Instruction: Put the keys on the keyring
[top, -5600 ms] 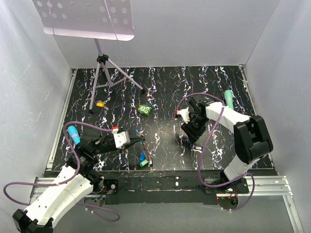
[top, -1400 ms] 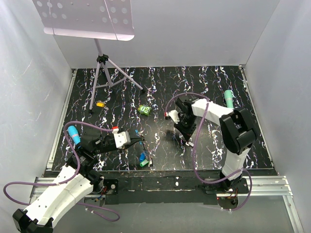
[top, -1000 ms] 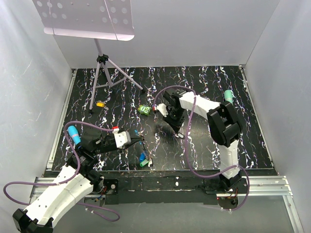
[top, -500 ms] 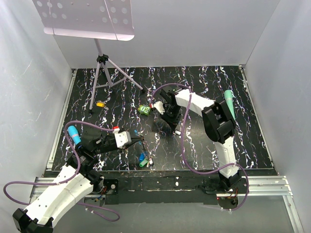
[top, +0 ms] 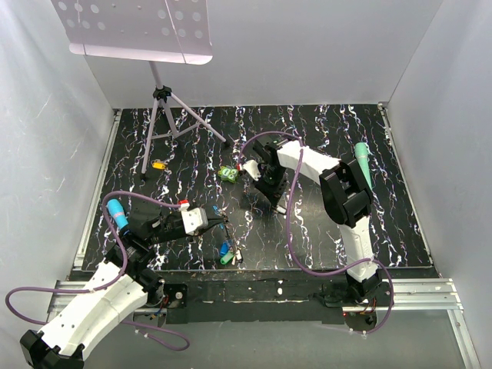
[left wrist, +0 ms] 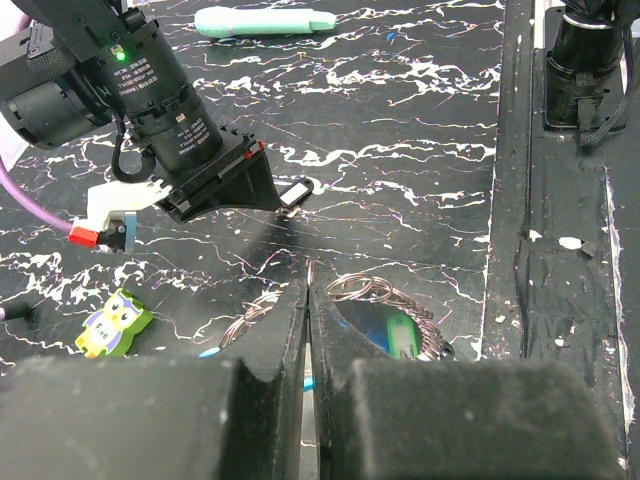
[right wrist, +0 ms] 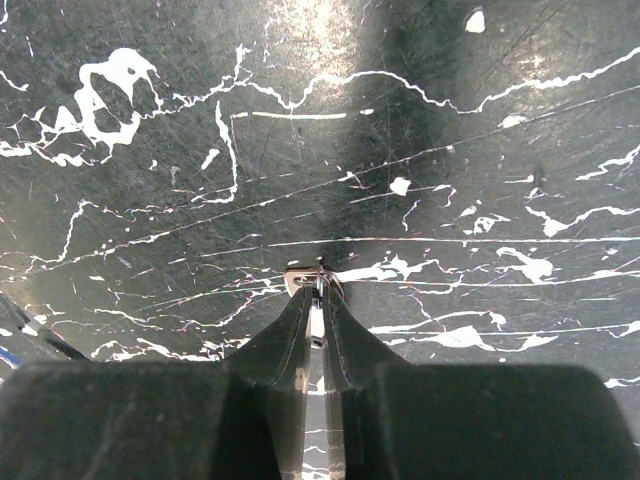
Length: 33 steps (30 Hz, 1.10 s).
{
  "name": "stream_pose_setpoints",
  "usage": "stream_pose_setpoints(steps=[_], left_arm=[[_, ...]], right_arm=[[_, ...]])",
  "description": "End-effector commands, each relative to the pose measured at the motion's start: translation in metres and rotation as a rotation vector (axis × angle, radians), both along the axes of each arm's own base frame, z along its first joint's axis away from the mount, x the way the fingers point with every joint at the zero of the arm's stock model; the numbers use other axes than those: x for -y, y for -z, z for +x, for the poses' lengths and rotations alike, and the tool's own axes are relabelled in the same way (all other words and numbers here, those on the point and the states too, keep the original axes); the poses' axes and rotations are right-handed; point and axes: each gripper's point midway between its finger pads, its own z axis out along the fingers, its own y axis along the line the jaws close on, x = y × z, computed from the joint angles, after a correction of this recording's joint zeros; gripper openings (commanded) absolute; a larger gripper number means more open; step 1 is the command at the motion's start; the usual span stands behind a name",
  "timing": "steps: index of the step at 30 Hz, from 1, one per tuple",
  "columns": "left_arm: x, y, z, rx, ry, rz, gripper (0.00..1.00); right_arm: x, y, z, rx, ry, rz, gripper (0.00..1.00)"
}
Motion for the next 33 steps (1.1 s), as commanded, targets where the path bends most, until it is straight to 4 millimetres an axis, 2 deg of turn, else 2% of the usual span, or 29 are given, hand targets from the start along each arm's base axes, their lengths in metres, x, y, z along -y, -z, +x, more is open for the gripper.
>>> stream_pose_setpoints(steps=[1,7,13,17,33], left_arm=[[0.000,-0.027,0.003,0.069,-0.003,-0.034,0.00],[0.000,-0.027,0.003,0.070,-0.003,-0.035,0.00],[-0.001,-0.027,0.003,0.070,-0.006,-0.035,0.00],[0.000,-0.027,0.003,0.070,-0.005,-0.034,0.00],[-0.001,-0.027,0.004,0.071,-0.008,-0.032,0.00]], right_arm=[[-0.007,-0.010,0.003,0.007,-0.006,0.023,0.17],[-0.010,-0.013,0.005,0.013,0.000,0.030,0.19],[-0.015,-0.029,0.007,0.033,0.016,0.065,0.30],[-0.016,-0.037,0.008,0.044,0.020,0.083,0.33],[-0.005,-0.023,0.000,-0.012,0.038,0.060,0.34]])
